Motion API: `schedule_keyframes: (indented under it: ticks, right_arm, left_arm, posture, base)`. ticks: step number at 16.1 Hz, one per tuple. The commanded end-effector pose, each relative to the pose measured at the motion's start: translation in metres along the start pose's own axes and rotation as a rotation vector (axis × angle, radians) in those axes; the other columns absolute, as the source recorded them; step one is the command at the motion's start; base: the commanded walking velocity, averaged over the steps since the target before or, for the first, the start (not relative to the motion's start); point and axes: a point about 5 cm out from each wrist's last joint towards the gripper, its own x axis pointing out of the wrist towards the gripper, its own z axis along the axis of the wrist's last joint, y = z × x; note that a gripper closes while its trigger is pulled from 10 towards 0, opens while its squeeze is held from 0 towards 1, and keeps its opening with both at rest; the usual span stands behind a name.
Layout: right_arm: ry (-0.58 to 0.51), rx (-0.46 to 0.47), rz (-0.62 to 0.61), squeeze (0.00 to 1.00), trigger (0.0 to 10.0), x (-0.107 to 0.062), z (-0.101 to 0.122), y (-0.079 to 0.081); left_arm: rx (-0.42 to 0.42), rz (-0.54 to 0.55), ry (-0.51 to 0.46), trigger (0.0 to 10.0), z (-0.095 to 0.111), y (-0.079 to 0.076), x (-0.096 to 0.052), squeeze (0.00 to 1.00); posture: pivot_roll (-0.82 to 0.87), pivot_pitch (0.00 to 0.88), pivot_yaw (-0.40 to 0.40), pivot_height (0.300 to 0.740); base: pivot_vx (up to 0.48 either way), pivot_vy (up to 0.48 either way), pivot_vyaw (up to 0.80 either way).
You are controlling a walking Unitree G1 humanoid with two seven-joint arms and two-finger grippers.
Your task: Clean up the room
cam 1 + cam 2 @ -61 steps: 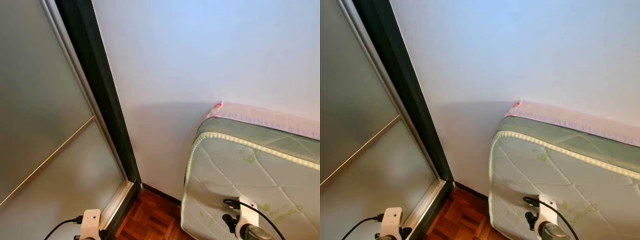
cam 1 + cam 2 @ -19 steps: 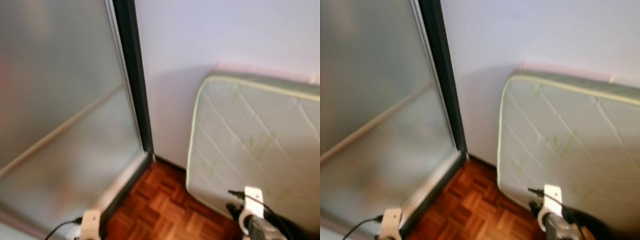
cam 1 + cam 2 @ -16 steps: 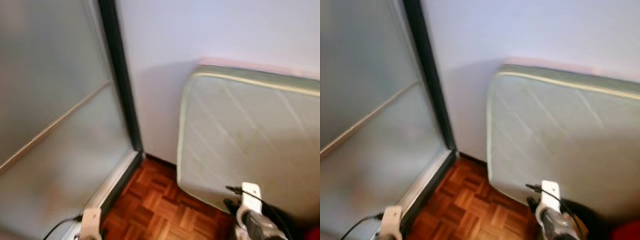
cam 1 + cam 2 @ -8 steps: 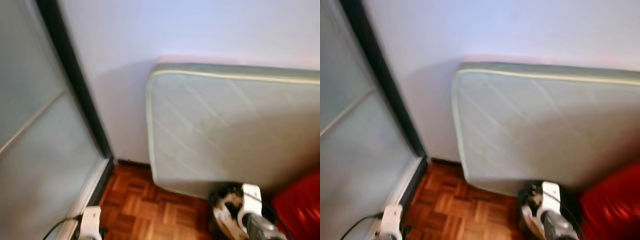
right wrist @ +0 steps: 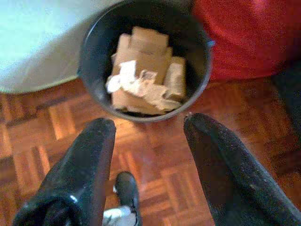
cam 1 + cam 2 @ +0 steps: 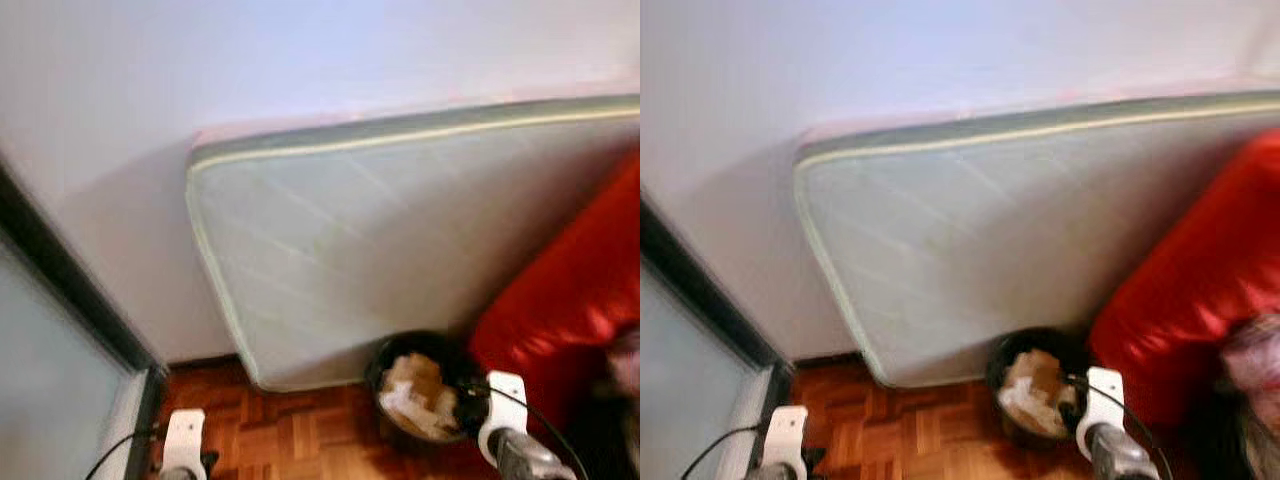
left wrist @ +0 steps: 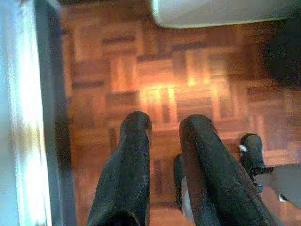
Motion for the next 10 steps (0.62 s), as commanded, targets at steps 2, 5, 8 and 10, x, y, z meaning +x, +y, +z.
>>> schedule_keyframes:
  ticks: [2,5,8,10]
  right_arm:
    - [0.01,-0.002,0.012,0.0,10.0,0.0006,-0.0018,0.0039]
    - [0.01,-0.001,0.012,0.0,10.0,0.0006,-0.0021,0.0044]
    - [0.012,-0.002,0.013,0.0,10.0,0.0006,-0.0026,0.0045]
    - [0.013,-0.004,0.011,0.0,10.0,0.0005,-0.003,0.0041]
  left_arm:
    - [0.019,0.012,0.023,10.0,-0.0061,0.0051,-0.0016,0.0]
    - [0.022,0.012,0.025,10.0,-0.0064,0.0057,-0.0018,0.0]
    - [0.024,0.013,0.025,10.0,-0.0068,0.0059,-0.0019,0.0]
    - [0.023,0.013,0.026,10.0,-0.0072,0.0057,-0.0019,0.0]
  posture:
    - [-0.03,0.0,0.032,0.74]
    - [-0.03,0.0,0.04,0.74]
    - [-0.03,0.0,0.042,0.74]
    - [-0.03,0.0,0.039,0.74]
  base:
    - [0.0,0.0,-0.79]
    - [0.0,0.0,-0.79]
    - [0.0,0.0,-0.79]
    - [0.0,0.0,-0.79]
